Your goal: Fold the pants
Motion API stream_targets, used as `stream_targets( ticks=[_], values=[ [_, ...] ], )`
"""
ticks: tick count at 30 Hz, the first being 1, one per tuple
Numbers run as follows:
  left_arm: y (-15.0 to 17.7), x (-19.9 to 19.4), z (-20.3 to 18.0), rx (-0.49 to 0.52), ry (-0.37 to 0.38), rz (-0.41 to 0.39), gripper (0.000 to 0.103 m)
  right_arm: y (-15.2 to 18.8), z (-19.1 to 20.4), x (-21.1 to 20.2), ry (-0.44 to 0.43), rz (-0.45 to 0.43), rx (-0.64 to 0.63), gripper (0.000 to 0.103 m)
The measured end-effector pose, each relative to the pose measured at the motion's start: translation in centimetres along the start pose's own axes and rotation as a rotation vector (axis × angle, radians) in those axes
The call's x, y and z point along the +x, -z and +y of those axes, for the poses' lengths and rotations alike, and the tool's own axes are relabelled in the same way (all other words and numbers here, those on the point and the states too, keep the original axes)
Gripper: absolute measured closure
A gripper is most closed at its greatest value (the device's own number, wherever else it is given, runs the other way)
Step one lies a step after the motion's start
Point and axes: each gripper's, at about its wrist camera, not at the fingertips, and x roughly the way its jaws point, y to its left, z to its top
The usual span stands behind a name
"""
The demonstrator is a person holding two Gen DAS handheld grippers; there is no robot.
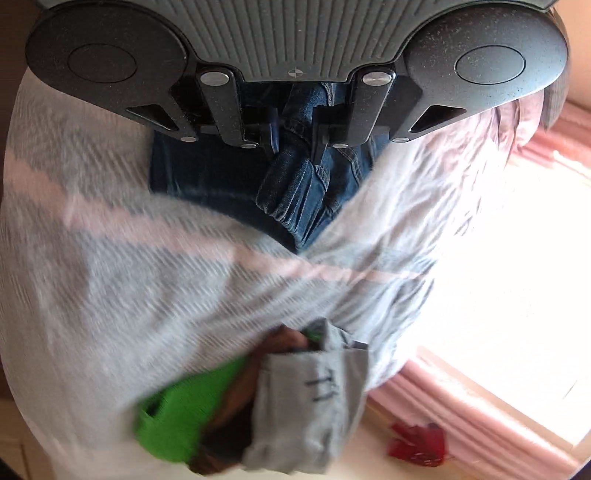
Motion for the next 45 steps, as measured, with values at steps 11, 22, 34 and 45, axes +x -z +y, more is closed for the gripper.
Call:
stream_targets(
  ticks=[11, 22, 34, 45],
  values=[
    [7.2, 0.7, 8.9, -0.401, 0.156, 0.059, 0.063, 0.4, -3.4, 2.7, -0.008, 0.090, -0.016, 0.086],
    [9.7, -0.4, 11.0, -0.349, 0.123, -0.110, 0.080, 1.3, -7.7, 3.0, -0.236, 0.059, -0.020, 0.085],
    [8.0, 1.4, 11.9, -0.317, 0.032, -0.123, 0.092, 1.4, -7.9, 3.0, -0.280, 0.049, -0.021, 0.077],
    [8.2, -8.2, 11.5, -0.204, 0.135, -0.295, 0.103, -1.3, -5.0, -1.3, -0.362, -0.020, -0.076, 0.091]
  ],
)
